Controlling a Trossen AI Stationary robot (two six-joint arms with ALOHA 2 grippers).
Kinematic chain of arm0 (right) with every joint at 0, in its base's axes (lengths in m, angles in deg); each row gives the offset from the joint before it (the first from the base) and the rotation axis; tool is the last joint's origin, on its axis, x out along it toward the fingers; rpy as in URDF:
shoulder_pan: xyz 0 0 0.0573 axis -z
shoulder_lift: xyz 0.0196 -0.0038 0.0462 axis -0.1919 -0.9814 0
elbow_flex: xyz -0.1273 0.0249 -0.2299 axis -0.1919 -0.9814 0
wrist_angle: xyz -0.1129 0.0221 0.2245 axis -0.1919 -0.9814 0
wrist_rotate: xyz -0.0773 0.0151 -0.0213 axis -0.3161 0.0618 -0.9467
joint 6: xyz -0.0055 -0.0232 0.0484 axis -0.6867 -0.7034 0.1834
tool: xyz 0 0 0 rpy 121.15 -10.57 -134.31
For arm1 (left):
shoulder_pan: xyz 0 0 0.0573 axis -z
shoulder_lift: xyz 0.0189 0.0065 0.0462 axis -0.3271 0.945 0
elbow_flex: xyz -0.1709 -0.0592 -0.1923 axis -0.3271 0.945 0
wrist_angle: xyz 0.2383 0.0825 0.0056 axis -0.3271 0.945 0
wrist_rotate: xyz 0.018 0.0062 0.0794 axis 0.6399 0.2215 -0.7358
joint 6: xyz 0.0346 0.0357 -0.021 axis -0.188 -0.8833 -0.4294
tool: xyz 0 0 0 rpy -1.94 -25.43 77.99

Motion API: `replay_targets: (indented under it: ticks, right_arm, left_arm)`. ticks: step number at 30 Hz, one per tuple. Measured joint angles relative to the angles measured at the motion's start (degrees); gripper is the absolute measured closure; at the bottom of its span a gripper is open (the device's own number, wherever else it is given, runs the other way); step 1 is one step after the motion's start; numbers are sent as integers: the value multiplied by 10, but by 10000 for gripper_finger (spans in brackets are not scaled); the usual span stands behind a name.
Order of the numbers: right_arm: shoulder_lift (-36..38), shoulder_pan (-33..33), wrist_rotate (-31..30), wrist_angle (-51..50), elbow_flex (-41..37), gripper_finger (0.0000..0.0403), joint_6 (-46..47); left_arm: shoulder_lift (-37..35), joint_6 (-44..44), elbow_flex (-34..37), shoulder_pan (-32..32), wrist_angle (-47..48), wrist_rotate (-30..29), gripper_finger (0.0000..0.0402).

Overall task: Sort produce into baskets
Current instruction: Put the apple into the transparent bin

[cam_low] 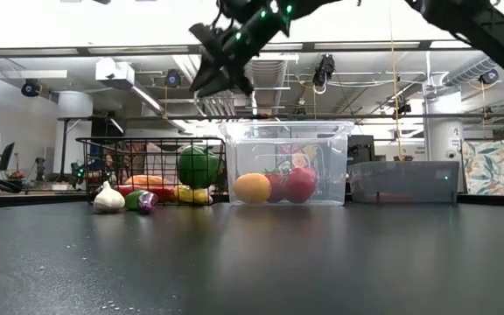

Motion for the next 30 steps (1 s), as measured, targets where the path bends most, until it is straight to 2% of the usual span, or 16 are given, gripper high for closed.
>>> replay_targets:
  ticks: [6,14,19,25,30]
  right_arm:
    - [48,-32,-4,-85,1,306,-51]
    - [103,-85,-9,-221,-23,318,-71]
    - [158,-125,-54,-228,-95,326,-51]
    - [238,-176,-135,-202,-206,327,4]
    - [302,-211,-141,-156,-297,320,53]
  left_arm:
    - [25,0,0,0,-2,-12,196]
    - [55,0,0,0,-13,1,196]
    - [71,4,0,0,-27,21,196]
    - [87,30,0,0,-28,71,196]
    - [97,41,0,0,-32,143,196]
